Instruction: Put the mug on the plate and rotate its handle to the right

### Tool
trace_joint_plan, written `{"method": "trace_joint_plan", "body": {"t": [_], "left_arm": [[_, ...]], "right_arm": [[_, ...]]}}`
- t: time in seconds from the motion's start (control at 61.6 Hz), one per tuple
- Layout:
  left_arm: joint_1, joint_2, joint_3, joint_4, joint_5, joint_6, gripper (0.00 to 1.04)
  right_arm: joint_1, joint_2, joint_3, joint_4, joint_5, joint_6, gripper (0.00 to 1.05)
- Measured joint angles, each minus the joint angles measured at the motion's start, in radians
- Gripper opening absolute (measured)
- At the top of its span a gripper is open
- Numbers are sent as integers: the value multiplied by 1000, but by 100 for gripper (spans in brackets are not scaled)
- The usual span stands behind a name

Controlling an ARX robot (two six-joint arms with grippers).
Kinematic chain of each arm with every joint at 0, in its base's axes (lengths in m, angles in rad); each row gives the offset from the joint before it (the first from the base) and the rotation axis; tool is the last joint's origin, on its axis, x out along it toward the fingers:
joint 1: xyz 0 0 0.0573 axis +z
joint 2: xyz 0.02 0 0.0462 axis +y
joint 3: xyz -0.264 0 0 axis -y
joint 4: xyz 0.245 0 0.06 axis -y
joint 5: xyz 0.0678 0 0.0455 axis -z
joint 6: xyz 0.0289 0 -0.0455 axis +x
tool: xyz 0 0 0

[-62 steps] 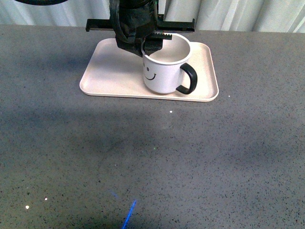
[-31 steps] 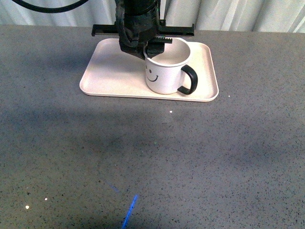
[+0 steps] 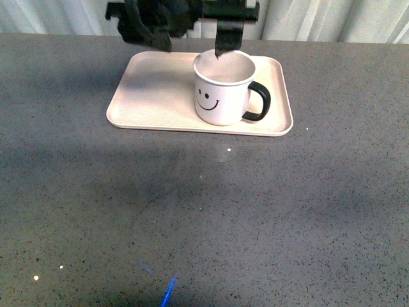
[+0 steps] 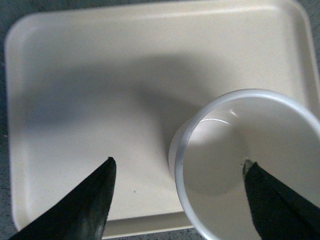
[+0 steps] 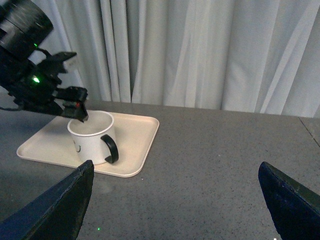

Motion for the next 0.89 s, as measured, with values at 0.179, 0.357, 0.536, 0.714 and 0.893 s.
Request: {"method": "trace_joint_plan", "body": {"t": [0.179, 0.357, 0.536, 0.714, 0.893], "left_arm": [[19, -234, -208, 145, 22, 18, 95], [32, -326, -505, 756, -287, 146, 75], [129, -500, -909, 1248, -260, 206, 43], [216, -671, -1139, 1314, -187, 214, 11], [273, -802, -1297, 1322, -118, 220, 1]], "right_arm": [[0, 0, 0, 0, 0, 0, 96], [0, 0, 0, 0, -1, 0, 96], [0, 0, 0, 0, 2, 0, 95], [0, 0, 0, 0, 0, 0, 95], [0, 0, 0, 0, 1, 0, 96]]}}
